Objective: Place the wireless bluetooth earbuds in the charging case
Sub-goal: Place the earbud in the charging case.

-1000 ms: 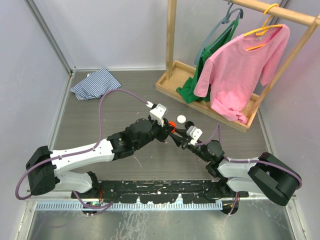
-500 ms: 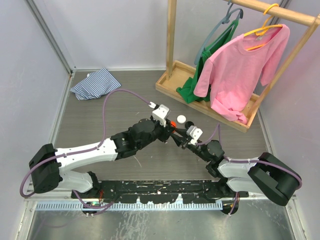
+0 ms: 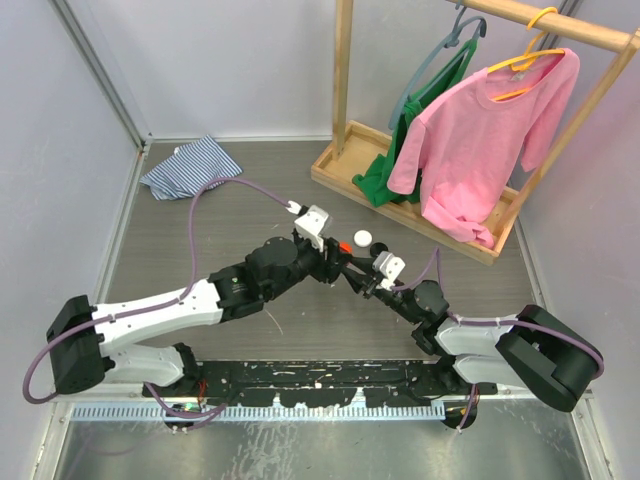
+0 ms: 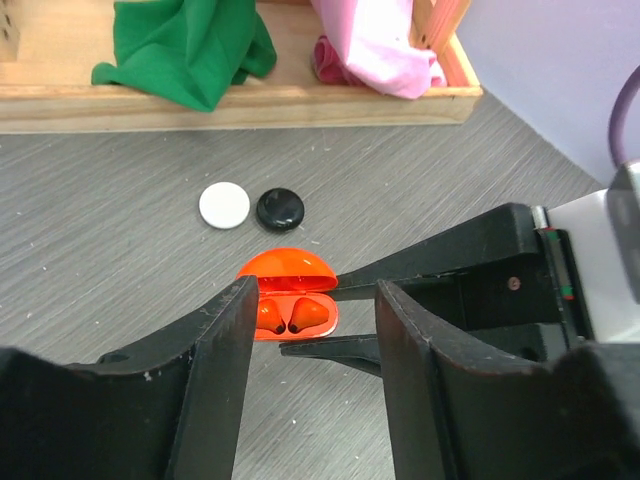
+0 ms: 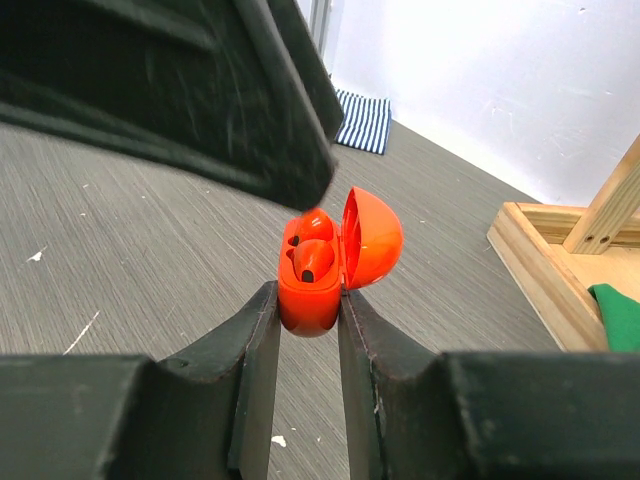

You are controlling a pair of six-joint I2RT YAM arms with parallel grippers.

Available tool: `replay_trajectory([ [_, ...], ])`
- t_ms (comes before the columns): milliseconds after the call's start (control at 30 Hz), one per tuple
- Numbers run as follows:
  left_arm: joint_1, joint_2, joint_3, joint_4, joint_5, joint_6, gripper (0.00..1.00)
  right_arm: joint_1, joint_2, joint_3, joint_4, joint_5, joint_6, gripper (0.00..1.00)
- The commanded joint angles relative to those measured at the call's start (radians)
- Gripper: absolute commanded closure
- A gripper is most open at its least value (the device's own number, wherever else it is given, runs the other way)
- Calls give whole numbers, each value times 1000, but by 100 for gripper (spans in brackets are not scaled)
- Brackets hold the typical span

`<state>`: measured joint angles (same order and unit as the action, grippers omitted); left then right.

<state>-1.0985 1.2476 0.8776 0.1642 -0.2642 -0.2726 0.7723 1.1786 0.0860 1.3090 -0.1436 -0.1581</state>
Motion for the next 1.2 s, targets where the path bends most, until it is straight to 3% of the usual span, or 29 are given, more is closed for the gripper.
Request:
replay_trajectory([
  [0,-1,-76,11,1,-26,15,46,2,-5,23,75,-10,5,99],
  [267,36,-119,93,-204,65,25,35,2,-5,26,73,-39,9,99],
  [500,168,-129,153,-351,288,-73,30,2,-3,31,73,-108,22,99],
  [800,386,-98,148,-368,699,-221,29,2,-8,40,72,-189,47,99],
  [967,421,-46,151,-346,826,-264,29,2,-5,46,75,-227,60,99],
  [1167,426,5,160,-356,865,-279,31,1,-6,45,99,-260,84,99],
])
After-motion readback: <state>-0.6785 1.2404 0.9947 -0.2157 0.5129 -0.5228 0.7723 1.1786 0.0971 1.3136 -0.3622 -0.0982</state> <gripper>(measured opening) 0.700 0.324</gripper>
